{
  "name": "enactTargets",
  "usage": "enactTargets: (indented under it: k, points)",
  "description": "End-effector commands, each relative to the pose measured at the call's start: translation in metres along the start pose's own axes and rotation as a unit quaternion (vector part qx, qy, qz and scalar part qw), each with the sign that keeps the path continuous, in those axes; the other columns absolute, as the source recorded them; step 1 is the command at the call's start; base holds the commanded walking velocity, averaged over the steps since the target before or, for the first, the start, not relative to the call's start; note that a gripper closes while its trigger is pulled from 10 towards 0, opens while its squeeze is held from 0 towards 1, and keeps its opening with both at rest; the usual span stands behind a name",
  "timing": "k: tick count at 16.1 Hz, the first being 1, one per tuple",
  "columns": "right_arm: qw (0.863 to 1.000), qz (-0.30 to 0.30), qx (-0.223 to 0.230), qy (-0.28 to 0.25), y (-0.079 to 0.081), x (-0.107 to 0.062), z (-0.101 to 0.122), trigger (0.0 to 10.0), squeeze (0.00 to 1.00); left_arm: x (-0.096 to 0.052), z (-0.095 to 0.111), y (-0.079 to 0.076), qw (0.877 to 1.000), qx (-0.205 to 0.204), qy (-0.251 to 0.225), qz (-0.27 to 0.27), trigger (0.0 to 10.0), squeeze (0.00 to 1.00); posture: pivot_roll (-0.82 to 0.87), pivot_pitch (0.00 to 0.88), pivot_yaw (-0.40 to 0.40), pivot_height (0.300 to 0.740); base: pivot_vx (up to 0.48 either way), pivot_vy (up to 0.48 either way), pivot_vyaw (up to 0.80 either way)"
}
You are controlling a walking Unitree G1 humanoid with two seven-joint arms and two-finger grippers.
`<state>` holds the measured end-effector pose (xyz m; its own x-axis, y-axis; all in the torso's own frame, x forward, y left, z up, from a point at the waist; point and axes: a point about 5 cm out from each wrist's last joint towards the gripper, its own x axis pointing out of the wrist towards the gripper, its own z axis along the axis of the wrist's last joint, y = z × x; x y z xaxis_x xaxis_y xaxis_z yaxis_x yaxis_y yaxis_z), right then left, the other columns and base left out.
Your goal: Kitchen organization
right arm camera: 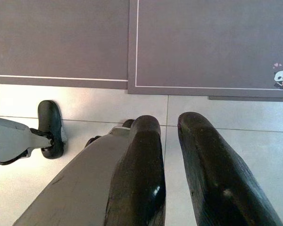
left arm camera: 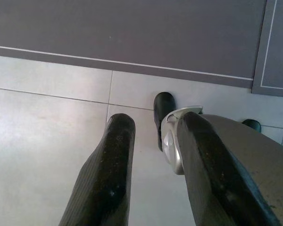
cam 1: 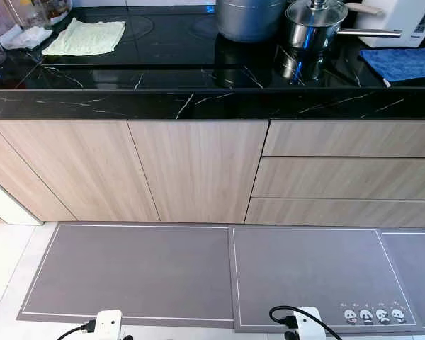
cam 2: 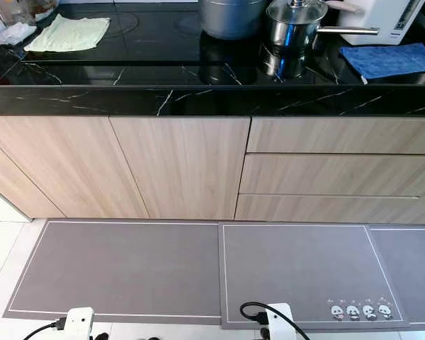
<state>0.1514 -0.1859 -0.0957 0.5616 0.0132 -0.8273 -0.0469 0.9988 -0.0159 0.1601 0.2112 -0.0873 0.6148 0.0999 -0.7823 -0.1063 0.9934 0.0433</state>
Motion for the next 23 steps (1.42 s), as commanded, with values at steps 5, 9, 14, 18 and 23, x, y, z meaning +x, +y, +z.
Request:
enactTargets:
  k: [5,9,14,18,23]
  points:
    - [0.998,0.054,0.037,-0.013,0.016,0.010,0.040,10.0,0.00,-0.010,-0.023,0.032,0.999,0.000,0.044,0.013,10.0,0.00,0.07,0.063,-0.044,0.740,0.000,0.000,0.00]
    - [0.998,0.050,0.047,-0.015,0.013,0.011,0.044,10.0,0.00,-0.009,-0.018,0.031,0.999,0.012,0.043,0.005,10.0,0.00,0.06,0.081,-0.039,0.740,0.000,0.000,0.00]
    - [0.998,0.046,0.044,-0.011,0.012,0.011,0.042,10.0,0.00,-0.006,-0.009,0.029,0.999,0.015,0.032,0.003,10.0,0.00,0.06,0.080,-0.033,0.740,0.000,0.000,0.00]
    - [0.998,0.047,0.040,-0.007,0.012,0.011,0.041,10.0,0.00,-0.006,-0.009,0.029,0.999,0.016,0.032,0.003,10.0,0.00,0.06,0.079,-0.033,0.740,0.000,0.000,0.00]
    - [0.998,0.047,0.040,-0.007,0.012,0.011,0.041,10.0,0.00,-0.006,-0.009,0.029,0.999,0.016,0.032,0.003,10.0,0.00,0.06,0.079,-0.033,0.740,0.000,0.000,0.00]
